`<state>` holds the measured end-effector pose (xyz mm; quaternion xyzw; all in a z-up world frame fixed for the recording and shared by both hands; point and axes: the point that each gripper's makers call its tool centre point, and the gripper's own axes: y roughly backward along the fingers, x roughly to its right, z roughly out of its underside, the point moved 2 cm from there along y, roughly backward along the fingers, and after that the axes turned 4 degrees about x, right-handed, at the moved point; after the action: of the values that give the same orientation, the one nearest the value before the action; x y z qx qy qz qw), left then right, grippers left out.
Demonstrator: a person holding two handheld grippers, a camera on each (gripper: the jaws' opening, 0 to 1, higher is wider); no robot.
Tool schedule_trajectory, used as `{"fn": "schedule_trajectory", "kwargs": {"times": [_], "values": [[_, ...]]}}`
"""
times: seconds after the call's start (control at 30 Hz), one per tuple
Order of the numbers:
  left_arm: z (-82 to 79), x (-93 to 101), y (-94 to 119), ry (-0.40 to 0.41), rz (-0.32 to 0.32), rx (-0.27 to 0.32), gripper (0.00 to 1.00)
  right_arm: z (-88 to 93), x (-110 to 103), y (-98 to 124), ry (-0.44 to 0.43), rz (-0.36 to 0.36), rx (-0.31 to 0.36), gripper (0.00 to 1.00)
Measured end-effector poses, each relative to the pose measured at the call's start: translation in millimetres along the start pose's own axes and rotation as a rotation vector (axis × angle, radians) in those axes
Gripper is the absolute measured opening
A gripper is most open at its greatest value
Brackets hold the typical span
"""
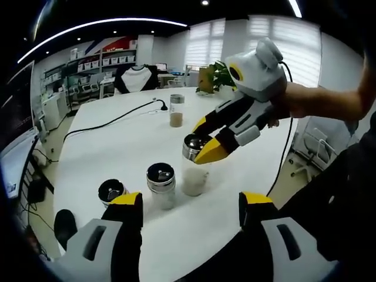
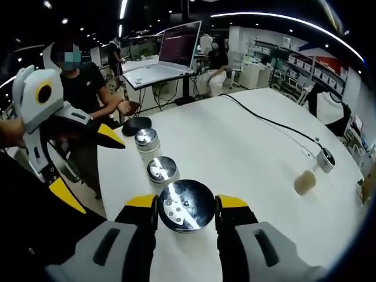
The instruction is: Rotate the seasoning bottle until the label or dispensing opening points toward the visible target arrow and the bottle remains upright within the marked orientation range
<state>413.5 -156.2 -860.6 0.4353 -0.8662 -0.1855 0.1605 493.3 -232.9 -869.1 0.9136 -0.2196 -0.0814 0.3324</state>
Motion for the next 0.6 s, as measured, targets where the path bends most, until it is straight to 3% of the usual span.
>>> {"fn": "schedule_trajectory", "kwargs": {"times": [0.6], "values": [[-5.4, -3.5, -7.5, -0.024, 0.001, -0.004, 0.7, 7.8, 2.5, 8.4, -0.016, 0.019, -0.01, 0.36]]}}
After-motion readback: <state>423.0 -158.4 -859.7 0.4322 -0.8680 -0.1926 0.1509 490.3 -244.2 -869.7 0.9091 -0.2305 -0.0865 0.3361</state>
